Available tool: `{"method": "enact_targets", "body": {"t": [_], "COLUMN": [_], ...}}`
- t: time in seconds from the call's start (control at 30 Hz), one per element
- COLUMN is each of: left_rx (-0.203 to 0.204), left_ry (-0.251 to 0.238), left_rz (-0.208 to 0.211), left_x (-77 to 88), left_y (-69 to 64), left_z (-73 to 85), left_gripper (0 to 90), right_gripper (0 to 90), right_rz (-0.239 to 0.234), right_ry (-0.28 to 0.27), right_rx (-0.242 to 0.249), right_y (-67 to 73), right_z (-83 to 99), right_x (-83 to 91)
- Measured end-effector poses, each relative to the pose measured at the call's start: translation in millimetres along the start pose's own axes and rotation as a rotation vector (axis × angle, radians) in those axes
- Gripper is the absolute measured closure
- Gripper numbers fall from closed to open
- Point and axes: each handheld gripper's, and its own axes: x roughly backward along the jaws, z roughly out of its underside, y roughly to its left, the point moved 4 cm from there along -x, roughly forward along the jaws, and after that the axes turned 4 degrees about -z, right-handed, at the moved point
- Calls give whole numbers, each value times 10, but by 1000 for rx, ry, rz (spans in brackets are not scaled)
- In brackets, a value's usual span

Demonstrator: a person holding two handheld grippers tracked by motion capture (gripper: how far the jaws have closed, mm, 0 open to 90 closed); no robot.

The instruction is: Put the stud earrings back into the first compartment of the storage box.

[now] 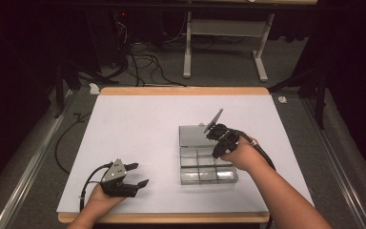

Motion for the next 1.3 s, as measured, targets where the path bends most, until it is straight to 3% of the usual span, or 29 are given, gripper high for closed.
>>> {"method": "enact_targets", "body": {"t": [0.27, 0.33, 0.57, 0.63, 1.0, 1.3], "left_rx": [0, -1, -1, -3, -2, 0], "left_ry": [-1, -1, -1, 0, -3, -2], "left_rz": [2, 2, 4, 3, 5, 7], "left_x": [1, 1, 1, 2, 3, 3], "left_y": [-1, -2, -2, -1, -3, -2], "left_z": [0, 0, 0, 0, 0, 0], "left_gripper": [263, 263, 263, 263, 263, 263], "right_gripper": [857, 858, 857, 857, 856, 826], "right_rz": [-20, -24, -33, -40, -44, -34], "right_ry": [9, 19, 11, 13, 56, 67], "right_rx": [66, 41, 109, 100, 135, 135], "right_y": [163, 233, 323, 365, 401, 390], "right_z": [-178, -208, -349, -402, -529, -535], "right_x": [-151, -173, -270, -329, -590, -670]}}
